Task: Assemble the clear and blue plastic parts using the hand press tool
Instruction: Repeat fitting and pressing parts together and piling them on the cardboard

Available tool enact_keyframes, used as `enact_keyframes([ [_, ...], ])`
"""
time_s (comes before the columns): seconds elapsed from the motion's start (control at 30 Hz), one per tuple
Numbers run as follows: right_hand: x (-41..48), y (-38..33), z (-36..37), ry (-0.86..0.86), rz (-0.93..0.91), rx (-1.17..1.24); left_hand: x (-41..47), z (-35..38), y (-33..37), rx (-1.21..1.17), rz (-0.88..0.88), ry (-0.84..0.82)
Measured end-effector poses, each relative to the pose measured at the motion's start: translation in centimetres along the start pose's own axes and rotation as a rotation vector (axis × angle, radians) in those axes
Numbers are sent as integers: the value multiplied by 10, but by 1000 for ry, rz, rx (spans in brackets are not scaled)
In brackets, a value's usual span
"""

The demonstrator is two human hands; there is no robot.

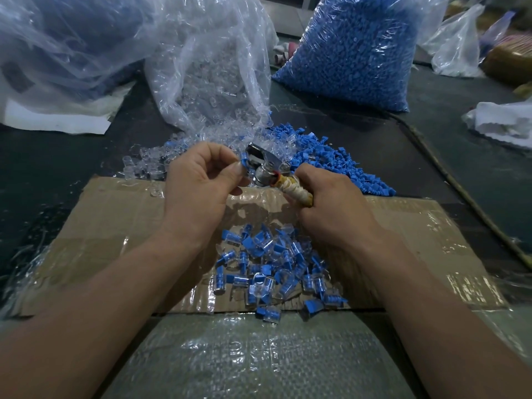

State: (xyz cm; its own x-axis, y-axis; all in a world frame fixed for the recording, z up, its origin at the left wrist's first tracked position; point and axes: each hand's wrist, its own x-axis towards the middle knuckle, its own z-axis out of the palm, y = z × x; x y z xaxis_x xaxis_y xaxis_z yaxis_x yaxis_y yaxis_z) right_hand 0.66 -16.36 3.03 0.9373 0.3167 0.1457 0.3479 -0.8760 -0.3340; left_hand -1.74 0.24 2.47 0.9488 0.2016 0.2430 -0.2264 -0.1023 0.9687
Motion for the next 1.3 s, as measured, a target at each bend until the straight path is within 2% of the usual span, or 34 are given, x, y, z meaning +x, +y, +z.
enact_keyframes([
  [0.27,1,5,2,36,-30,27,0,-1,-1,8,-20,4],
  [0.5,2,19,-4,-54,-35,-2,8,-14,1,-37,-23,10],
  [0.7,2,20,-8,-152,-19,-12,-1,-10,7,-155,-167,-293],
  [0.87,3,23,-10,-231,10,-11,-6,-6,7,-112,-134,-451],
  [1.13,2,27,-13,-293,-10,15,-6,-5,8,-20,-78,-613],
  [1.2,1,29,-14,-305,-7,37,-5,-6,6,-33,-72,-576],
  [1.3,0,32,-17,-330,15,75,0,-7,-1,4,-129,-331],
])
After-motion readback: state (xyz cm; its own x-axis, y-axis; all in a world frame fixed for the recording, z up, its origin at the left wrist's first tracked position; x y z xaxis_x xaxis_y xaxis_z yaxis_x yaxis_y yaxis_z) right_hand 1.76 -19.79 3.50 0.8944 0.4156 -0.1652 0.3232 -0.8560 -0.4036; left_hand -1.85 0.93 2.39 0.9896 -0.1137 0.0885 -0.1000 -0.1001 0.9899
